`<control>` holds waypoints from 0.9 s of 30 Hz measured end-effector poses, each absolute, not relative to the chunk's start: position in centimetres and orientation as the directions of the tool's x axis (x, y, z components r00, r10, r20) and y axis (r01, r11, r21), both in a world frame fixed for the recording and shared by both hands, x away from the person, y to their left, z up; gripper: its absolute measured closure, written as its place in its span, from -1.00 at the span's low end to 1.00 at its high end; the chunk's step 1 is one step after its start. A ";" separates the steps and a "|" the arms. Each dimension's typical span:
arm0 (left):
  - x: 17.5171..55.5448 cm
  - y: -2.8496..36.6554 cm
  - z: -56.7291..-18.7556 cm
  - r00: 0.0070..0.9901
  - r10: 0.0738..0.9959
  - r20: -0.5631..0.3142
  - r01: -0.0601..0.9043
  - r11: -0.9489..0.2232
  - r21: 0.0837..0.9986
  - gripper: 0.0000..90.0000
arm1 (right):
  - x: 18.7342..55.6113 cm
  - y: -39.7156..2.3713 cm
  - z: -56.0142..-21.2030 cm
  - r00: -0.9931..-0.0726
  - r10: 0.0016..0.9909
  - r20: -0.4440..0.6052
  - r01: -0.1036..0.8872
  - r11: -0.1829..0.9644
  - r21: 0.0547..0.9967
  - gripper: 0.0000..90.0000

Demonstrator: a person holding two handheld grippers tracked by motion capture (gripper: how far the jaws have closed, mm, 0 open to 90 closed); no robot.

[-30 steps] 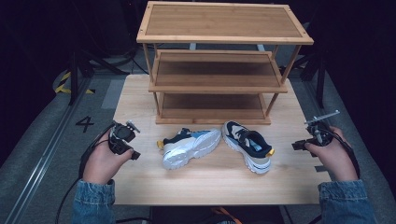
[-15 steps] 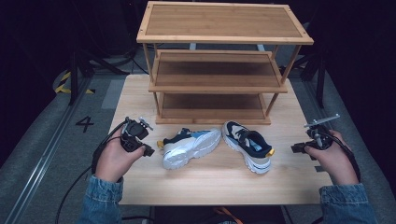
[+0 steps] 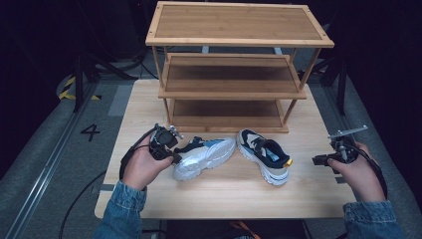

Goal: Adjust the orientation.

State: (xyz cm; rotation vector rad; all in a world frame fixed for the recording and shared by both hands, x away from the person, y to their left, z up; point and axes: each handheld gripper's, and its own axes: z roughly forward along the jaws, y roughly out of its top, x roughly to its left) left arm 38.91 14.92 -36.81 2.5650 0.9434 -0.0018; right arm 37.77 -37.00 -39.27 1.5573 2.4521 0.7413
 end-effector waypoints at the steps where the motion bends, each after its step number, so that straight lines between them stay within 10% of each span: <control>1: 39.0 14.7 -37.0 0.775 0.612 -0.155 0.620 -0.690 0.374 0.98 | 37.7 -37.1 -39.3 -0.455 0.880 0.135 0.808 0.345 0.477 0.76; 27: 37.3 13.0 -37.0 0.820 0.532 -0.211 0.571 -0.738 0.359 0.92 | 37.5 -36.8 -38.7 -0.463 0.876 0.134 0.799 0.347 0.491 0.73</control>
